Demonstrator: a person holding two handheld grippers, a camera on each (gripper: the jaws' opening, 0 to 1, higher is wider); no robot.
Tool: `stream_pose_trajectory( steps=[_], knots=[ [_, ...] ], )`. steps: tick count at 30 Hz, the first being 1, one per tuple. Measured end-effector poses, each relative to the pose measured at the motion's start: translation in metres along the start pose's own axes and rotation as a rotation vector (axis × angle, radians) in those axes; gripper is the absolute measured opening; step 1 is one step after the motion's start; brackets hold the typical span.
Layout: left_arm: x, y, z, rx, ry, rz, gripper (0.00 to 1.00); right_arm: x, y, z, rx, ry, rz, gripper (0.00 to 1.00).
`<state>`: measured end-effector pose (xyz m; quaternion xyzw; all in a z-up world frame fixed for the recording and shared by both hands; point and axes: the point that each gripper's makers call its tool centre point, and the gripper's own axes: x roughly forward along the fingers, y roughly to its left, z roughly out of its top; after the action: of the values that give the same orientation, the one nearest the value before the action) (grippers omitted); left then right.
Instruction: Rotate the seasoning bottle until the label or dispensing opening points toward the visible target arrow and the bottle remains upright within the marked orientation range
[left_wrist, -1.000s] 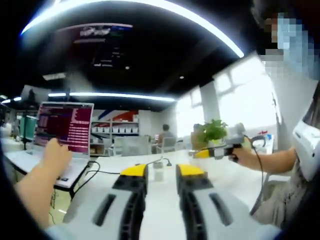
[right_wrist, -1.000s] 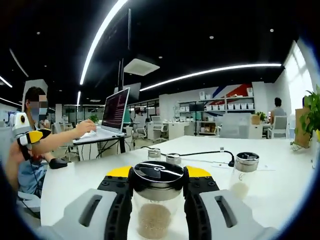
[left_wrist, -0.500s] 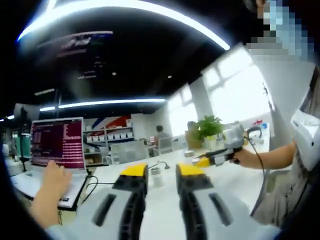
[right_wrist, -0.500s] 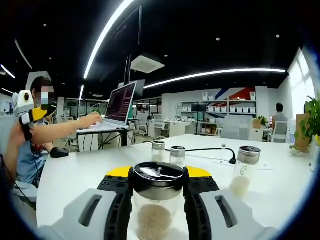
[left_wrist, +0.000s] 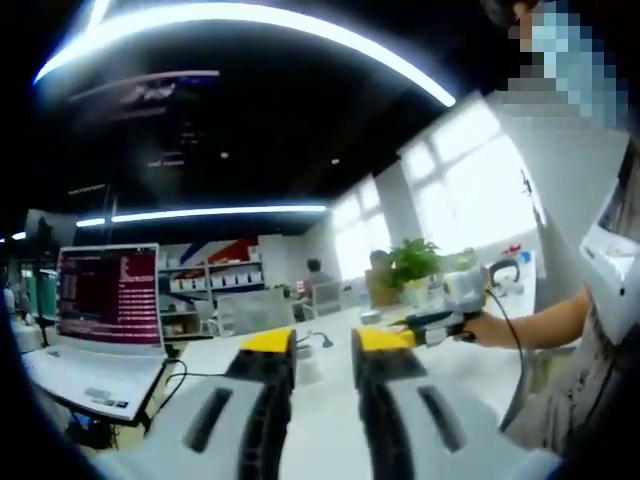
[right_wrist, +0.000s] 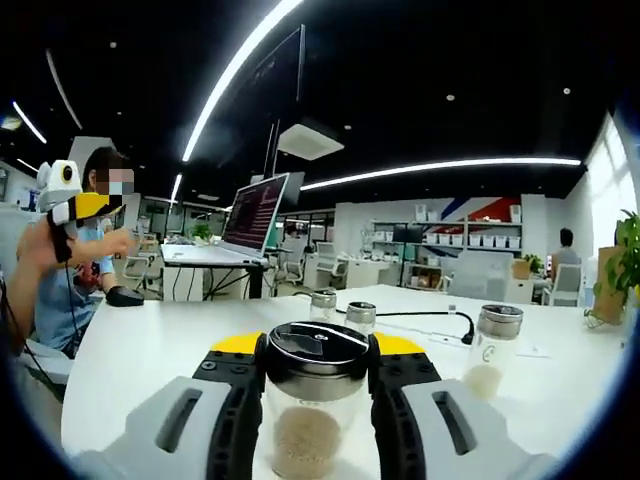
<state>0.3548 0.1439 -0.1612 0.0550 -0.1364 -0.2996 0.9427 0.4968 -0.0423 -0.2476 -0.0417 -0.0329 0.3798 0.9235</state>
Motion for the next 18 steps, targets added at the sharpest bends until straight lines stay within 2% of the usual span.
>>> stream_pose_trajectory(
  steps=[3, 4, 6, 9, 12, 15, 18],
  knots=[
    [0.000, -0.004, -0.002, 0.001, 0.008, 0.001, 0.23, 0.001, 0.001, -0.006, 0.041, 0.017, 0.012, 0.53],
    [-0.001, -0.004, -0.002, 0.001, 0.010, 0.004, 0.23, 0.000, 0.001, -0.005, 0.052, 0.009, 0.014, 0.58],
    [-0.005, -0.004, -0.004, 0.002, 0.018, 0.017, 0.23, -0.002, 0.000, 0.004, 0.103, -0.035, 0.022, 0.61],
    [-0.013, -0.002, -0.004, 0.005, 0.027, 0.042, 0.23, -0.002, -0.003, 0.007, 0.160, -0.045, 0.038, 0.60],
    [-0.021, -0.001, -0.003, 0.008, 0.031, 0.069, 0.23, 0.003, -0.002, 0.008, 0.154, -0.019, 0.077, 0.55],
    [-0.026, 0.001, 0.000, 0.005, 0.022, 0.092, 0.23, 0.007, -0.002, 0.009, 0.134, 0.020, 0.115, 0.41],
    [-0.030, 0.001, 0.002, 0.002, 0.022, 0.103, 0.23, 0.009, -0.004, 0.008, 0.130, 0.034, 0.131, 0.41]
  ],
)
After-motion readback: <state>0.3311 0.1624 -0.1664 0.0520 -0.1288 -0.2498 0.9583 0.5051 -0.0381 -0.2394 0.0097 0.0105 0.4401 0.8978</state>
